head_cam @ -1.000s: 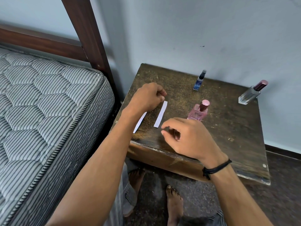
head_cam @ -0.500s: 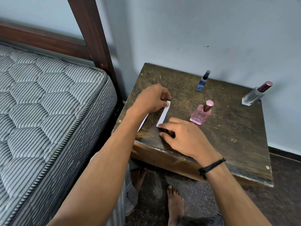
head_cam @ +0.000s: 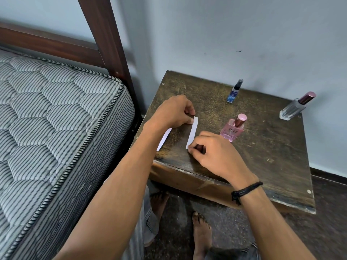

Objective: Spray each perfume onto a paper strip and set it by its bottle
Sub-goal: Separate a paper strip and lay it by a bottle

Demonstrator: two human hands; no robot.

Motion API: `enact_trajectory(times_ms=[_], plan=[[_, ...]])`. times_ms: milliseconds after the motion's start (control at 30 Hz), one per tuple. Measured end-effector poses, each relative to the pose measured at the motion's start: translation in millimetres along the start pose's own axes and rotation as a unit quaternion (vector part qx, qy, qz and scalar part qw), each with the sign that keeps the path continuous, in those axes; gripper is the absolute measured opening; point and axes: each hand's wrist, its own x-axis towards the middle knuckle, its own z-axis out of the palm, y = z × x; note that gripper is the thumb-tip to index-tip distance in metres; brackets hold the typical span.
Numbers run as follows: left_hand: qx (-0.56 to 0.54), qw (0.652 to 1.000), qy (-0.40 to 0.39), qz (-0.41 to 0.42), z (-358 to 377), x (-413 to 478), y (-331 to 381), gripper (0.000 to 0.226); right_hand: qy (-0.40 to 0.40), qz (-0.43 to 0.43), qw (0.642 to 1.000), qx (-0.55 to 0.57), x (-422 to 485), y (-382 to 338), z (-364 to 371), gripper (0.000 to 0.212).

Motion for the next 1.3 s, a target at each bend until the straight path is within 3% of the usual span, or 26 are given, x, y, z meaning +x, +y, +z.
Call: enact_trajectory(times_ms=[300,900,1300], plan=[[0.006,1.0,-0.009,0.023,0.2,-3.0,6.5,0.027,-0.003,-0.002,1.0,0.026,-0.5,4.2,-0.1,0.005],[0.002,1.0,0.01,0.006,5.1,-4.7,13.7,0.011,0.011,0.043,0.998,0.036,-2.1,0.5,-1.0,0.007],[-0.172,0.984,-0.035,-0.015,-8.3,-7.5,14.2,0.013,0.035,0.095,0.994,0.039,-3.0,0.2,-1.3,0.008]])
